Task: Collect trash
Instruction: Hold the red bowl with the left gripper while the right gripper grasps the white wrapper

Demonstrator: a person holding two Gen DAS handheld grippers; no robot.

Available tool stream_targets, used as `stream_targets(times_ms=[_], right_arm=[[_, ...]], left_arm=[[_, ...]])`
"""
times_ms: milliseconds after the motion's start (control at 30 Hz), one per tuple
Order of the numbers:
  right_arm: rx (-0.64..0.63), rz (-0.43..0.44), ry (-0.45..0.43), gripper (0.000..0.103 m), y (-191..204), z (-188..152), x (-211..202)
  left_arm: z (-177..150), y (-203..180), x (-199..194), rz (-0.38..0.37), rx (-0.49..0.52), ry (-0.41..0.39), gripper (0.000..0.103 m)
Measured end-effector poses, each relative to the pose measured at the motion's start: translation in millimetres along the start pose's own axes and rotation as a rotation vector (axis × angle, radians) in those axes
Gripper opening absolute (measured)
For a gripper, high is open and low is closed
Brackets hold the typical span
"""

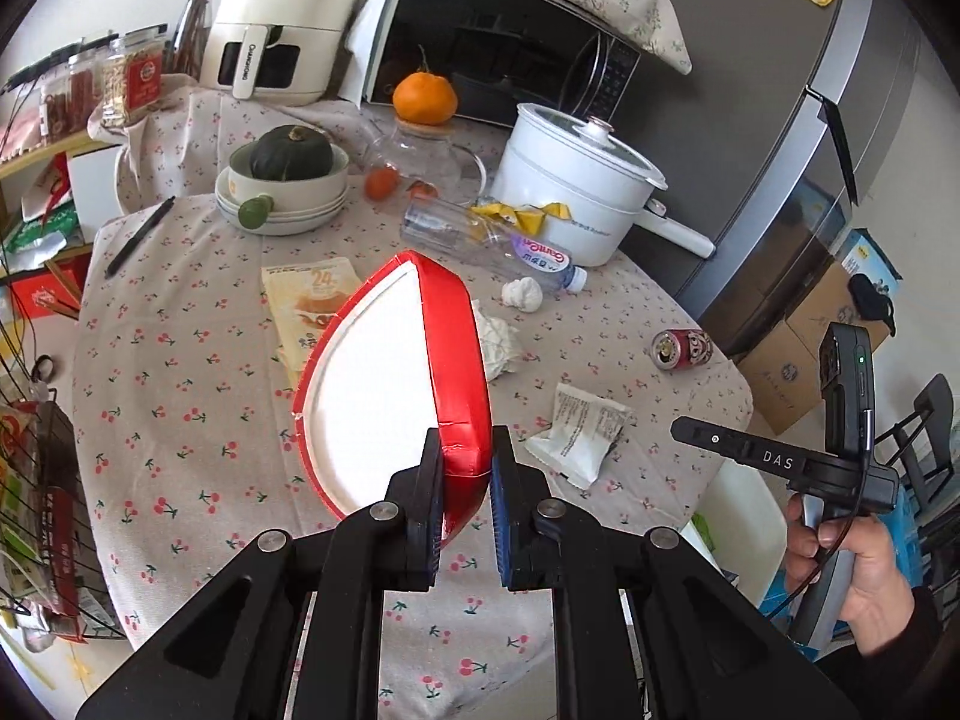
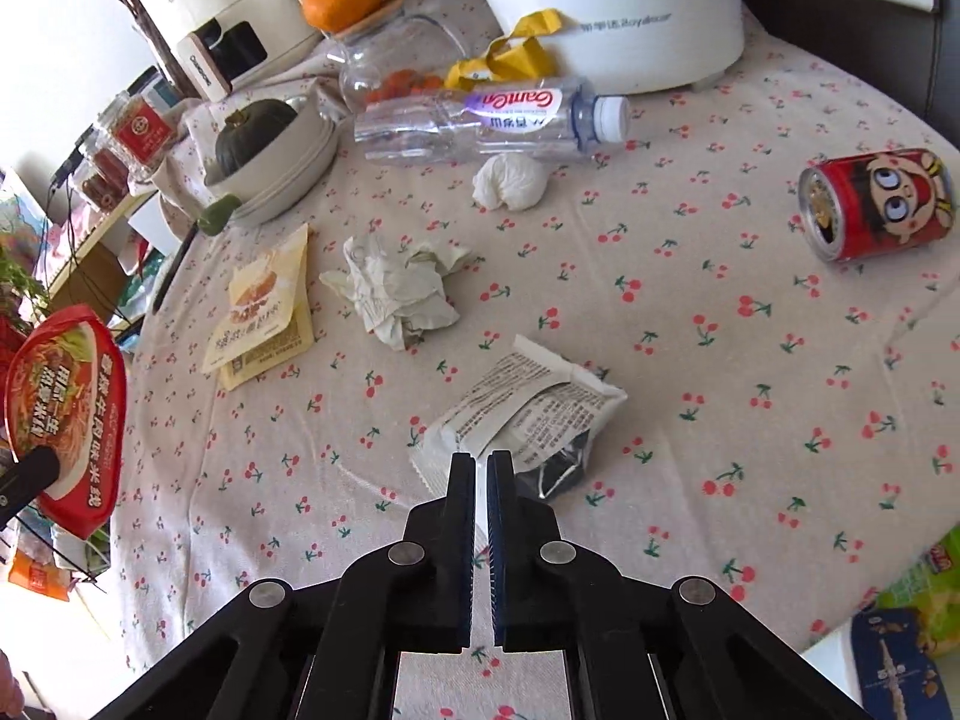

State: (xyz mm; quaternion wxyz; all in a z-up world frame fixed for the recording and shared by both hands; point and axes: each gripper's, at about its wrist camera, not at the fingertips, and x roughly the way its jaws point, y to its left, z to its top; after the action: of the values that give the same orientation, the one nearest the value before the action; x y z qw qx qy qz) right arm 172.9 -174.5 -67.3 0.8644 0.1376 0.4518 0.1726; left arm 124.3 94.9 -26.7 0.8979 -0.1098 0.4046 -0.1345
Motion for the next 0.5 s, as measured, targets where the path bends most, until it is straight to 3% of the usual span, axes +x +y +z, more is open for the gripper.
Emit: stream_targets(times_ms=[100, 200, 233, 333, 500], right_arm=[[0.016, 0.012, -0.010, 0.002, -14, -1, -19], [0.040, 0.017, -0.001, 0.009, -26, -4, -25], [0.052, 0.014, 0.008, 0.015, -29, -4, -23], [0.053, -0.009, 0.007, 0.051, -35, -4, -15], [0.023, -0.040, 0.042, 0.054, -30, 4, 22]], left_arm=[[2, -23, 5, -0.025, 0.032, -0.003, 0.014], [2, -38, 12, -0.039, 0.047, 0.001, 0.014], [2, -42, 15, -0.038, 0.050, 0.006, 0.014], [1, -46, 22, -0.020, 0.063, 0.023, 0.014], [-2, -33, 26, 0.020, 0.059, 0.035, 0.014]])
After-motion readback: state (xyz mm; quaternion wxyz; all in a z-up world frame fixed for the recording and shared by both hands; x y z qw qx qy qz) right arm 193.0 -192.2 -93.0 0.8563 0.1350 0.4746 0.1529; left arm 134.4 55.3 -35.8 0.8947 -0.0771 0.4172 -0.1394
